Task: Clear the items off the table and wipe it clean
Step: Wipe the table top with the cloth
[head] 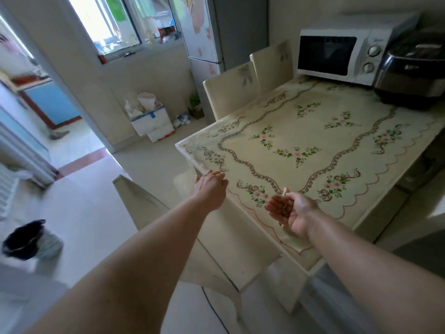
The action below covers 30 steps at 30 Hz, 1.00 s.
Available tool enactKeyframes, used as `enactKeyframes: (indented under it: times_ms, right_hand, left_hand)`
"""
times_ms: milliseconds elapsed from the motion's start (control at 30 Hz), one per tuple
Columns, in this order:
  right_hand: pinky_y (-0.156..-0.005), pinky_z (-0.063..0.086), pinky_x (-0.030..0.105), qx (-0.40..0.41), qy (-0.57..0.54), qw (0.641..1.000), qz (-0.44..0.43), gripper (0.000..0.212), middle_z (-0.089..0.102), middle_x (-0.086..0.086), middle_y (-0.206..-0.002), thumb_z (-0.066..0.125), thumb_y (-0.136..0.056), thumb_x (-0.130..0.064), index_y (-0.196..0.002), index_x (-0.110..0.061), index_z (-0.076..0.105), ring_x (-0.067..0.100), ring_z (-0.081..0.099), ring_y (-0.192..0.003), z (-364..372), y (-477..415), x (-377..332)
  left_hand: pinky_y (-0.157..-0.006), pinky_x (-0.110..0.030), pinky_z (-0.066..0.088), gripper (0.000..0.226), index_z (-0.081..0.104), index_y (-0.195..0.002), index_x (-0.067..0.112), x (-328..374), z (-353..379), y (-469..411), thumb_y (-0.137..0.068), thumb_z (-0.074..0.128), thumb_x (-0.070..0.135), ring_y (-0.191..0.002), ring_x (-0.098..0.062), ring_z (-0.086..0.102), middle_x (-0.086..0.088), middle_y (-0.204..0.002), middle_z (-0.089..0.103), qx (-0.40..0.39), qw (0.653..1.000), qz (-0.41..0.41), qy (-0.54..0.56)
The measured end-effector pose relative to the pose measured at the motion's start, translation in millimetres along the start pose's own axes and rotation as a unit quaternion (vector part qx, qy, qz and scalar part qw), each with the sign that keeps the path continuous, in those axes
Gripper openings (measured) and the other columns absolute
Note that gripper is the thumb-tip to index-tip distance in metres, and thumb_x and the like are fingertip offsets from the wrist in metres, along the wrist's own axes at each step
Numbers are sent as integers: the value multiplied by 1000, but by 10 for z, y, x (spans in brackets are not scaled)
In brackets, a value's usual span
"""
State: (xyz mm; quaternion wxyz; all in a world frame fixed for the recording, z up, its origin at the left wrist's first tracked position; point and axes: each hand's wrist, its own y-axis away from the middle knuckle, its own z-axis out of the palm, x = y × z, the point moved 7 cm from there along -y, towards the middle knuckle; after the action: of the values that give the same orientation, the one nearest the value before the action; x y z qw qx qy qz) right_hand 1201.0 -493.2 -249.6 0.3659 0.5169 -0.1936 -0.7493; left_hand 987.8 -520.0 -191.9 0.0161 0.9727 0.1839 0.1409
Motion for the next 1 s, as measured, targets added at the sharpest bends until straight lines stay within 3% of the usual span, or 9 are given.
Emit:
enactKeyframes:
  times_ms: [67, 200, 333, 567, 633, 700, 800, 900, 1000]
  right_hand:
    - [-75, 54, 36, -5, 20, 1000, -6, 38, 66, 16, -69, 33, -99, -12, -79, 2, 62, 25, 64, -70, 362, -3, 43]
    - [-71, 53, 36, -25, 41, 999, -1, 38, 66, 14, -61, 30, -97, -11, -77, -1, 60, 25, 63, -68, 1179, -19, 263]
    - [-79, 51, 35, -76, 49, 996, -11, 35, 63, 14, -73, 30, -97, -8, -79, 0, 60, 24, 61, -72, 2222, 74, 585]
    - [-75, 51, 34, -157, 34, 987, -11, 40, 65, 11, -51, 27, -99, -13, -76, -2, 58, 23, 65, -63, 4171, 136, 1276]
    - [-70, 52, 34, -175, 31, 984, -5, 41, 66, 12, -54, 26, -99, -15, -77, -2, 58, 23, 67, -54, 4553, 139, 1462]
    - [-68, 53, 35, -185, 40, 982, 8, 43, 67, 14, -64, 25, -101, -19, -79, -1, 57, 24, 67, -61, 4942, 124, 1725]
    - [-74, 52, 36, -198, 66, 978, 29, 46, 62, 17, -82, 22, -103, -24, -83, 1, 55, 27, 63, -75, 5379, 124, 2092]
    - [-87, 48, 38, -203, 96, 974, 37, 46, 60, 17, -84, 20, -103, -23, -84, 1, 54, 27, 61, -76, 5733, 104, 2381]
    - [-82, 51, 37, -212, 126, 968, 51, 46, 61, 18, -85, 21, -103, -23, -86, 2, 55, 27, 62, -77, 6088, 62, 2655]
  left_hand:
    - [-117, -49, 18, 35, 56, -124, 15, -291, -257, 78, -103, 31, 28, -144, -23, 25, -3, -146, 45, 28, 999, -19, -3]
    - [-117, -51, 20, 35, 51, -129, 13, -942, -752, 312, -104, 30, 26, -147, -23, 17, -3, -149, 41, 81, 996, -25, -12]
    - [-111, -50, 29, 29, 55, -117, 11, -1949, -1174, 556, -102, 33, 23, -141, -27, 30, -7, -136, 50, 115, 991, -67, -7]
    - [-113, -47, 25, 31, 53, -122, 12, -3737, -1745, 1001, -102, 31, 22, -142, -24, 29, -6, -140, 47, 125, 982, -132, -42]
    - [-113, -44, 22, 30, 52, -123, 13, -4077, -1818, 1091, -102, 32, 22, -144, -21, 24, -3, -143, 44, 123, 981, -142, -47]
    - [-114, -43, 21, 31, 52, -125, 14, -4466, -1914, 1205, -102, 32, 23, -145, -19, 23, -2, -144, 43, 129, 978, -159, -36]
    - [-115, -41, 19, 34, 50, -129, 13, -4899, -2018, 1383, -102, 31, 21, -145, -19, 23, -2, -148, 40, 134, 973, -188, -17]
    - [-114, -41, 20, 33, 52, -126, 11, -5215, -2080, 1530, -101, 32, 15, -144, -21, 25, -4, -145, 41, 131, 970, -203, -22]
    - [-116, -42, 17, 34, 50, -128, 10, -5573, -2112, 1629, -102, 30, 17, -144, -21, 23, -4, -147, 40, 130, 965, -227, 1]
